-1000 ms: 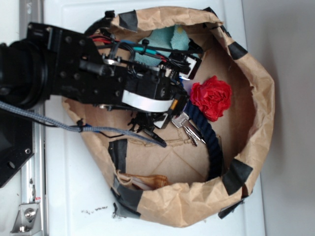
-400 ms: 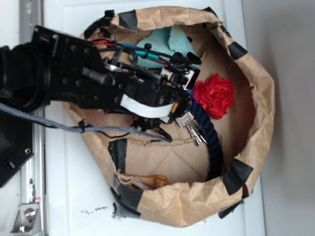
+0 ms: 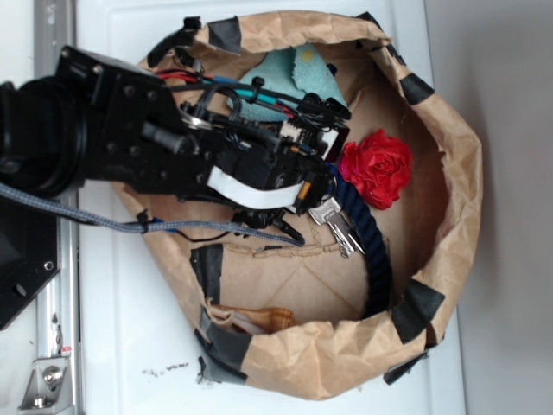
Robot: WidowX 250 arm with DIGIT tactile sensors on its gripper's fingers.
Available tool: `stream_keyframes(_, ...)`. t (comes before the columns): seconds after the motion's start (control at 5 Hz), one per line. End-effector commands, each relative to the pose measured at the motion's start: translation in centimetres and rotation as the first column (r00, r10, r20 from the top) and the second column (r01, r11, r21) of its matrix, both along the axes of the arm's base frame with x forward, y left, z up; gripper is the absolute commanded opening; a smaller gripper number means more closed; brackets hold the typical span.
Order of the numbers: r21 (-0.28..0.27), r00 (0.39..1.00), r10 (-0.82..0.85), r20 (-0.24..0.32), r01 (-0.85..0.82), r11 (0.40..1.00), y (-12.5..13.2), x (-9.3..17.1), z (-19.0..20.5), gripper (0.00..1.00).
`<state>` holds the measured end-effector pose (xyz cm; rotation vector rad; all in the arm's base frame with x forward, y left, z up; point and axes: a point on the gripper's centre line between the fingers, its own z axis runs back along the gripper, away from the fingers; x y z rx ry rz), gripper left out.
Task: Grab the silver keys.
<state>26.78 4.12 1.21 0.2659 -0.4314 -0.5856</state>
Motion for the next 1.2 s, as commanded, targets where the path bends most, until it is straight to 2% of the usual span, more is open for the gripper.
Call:
stream_keyframes(0.0, 0.005, 0.997, -0.005, -0.077, 0.005, 1.000, 0.2, -1.7, -1.7, 0.00)
stream_keyframes(0.2, -0.016, 0.997, -0.016, -0.075, 0.015, 1.000, 0.1, -1.8, -1.5, 0.00)
stream_keyframes(0.4, -0.036, 0.999, -0.005, -0.035, 0.004, 0.999, 0.4, -2.2, -0.1, 0.00)
stream_keyframes(0.6, -0.047, 1.000, 0.009, -0.019, -0.009, 0.999, 1.1, -2.3, 0.8, 0.00)
stream_keyframes(1.0, -0.049, 1.000, 0.003, -0.008, -0.003, 0.999, 1.0, -2.5, 1.0, 0.00)
